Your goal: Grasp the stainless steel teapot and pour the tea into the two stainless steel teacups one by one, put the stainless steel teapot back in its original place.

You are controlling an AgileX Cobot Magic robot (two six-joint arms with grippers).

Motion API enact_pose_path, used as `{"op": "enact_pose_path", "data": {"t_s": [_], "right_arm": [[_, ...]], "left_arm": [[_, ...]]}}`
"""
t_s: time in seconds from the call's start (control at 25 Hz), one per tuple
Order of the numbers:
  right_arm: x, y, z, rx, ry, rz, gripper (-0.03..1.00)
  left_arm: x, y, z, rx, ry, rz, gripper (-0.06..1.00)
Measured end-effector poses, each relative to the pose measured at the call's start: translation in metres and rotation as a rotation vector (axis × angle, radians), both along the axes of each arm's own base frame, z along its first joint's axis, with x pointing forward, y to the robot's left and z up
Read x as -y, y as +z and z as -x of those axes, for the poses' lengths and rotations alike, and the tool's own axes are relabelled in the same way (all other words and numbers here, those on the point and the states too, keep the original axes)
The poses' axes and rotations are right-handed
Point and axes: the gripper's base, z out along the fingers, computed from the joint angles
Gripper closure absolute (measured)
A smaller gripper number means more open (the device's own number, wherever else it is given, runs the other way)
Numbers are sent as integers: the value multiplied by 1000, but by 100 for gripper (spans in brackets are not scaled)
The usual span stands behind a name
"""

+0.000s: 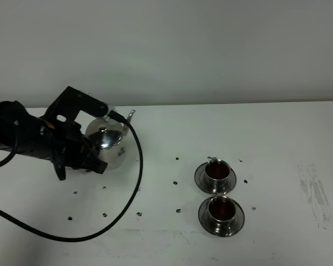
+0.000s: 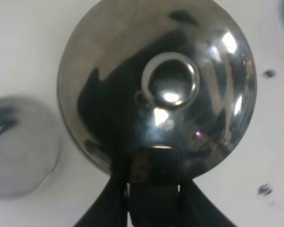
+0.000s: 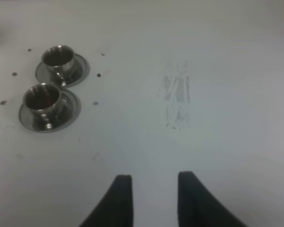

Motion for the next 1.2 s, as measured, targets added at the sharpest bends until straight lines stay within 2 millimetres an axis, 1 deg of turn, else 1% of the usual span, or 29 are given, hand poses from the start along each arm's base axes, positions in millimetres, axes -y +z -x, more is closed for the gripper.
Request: {"op": "enact_pose_path", "data": {"t_s": [0.24, 0.36, 0.44, 0.56, 0.68, 0.84, 1.0, 1.2], "right_arm": [[0, 0, 0, 0, 0, 0, 75], [0, 0, 0, 0, 0, 0, 75], [0, 0, 0, 0, 0, 0, 75], [0, 0, 0, 0, 0, 0, 75], [0, 0, 0, 0, 0, 0, 75], [0, 0, 0, 0, 0, 0, 75], [0, 0, 0, 0, 0, 0, 75], [0, 0, 0, 0, 0, 0, 75]], "left_arm": [[-46, -2, -8, -3, 156, 20, 70], [-61, -2, -10, 6, 211, 29, 70], [-66, -2, -13, 24, 229, 30, 70], [-68, -10, -19, 52, 246, 28, 70], [-68, -24, -25, 43, 263, 32, 70], [-69, -37, -32, 47, 277, 29, 70], [-67, -44, -40, 47, 281, 33, 70], [-57, -49, -48, 60, 273, 43, 70]]}}
